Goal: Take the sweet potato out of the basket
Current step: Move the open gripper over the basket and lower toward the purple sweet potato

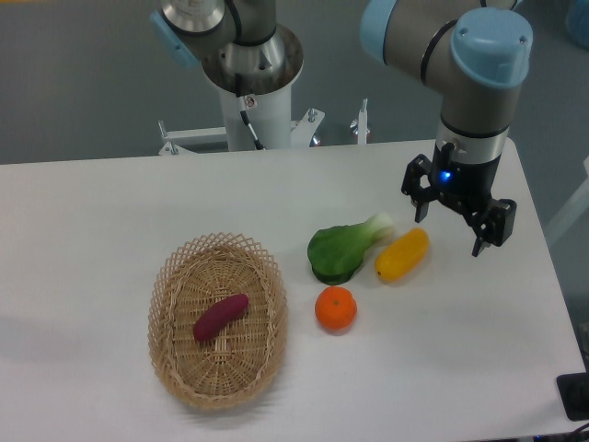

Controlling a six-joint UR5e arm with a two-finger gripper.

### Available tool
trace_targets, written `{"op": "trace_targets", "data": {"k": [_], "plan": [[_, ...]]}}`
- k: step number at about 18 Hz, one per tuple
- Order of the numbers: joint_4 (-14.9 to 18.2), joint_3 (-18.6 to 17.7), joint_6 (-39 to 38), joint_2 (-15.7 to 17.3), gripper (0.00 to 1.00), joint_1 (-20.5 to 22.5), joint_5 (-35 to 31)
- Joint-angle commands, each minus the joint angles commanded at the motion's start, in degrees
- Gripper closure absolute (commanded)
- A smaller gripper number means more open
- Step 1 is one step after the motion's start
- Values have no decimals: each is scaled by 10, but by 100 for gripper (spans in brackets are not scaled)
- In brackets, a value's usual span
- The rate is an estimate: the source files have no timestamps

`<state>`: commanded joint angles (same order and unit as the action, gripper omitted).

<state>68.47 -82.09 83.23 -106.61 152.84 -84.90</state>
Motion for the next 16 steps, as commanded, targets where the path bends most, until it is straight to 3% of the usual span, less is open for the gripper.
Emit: {"op": "trace_targets", "data": {"k": [7,16], "plan": [[2,-18,-39,10,0,-9,0],[-1,-60,-175,31,0,-79,4]]}}
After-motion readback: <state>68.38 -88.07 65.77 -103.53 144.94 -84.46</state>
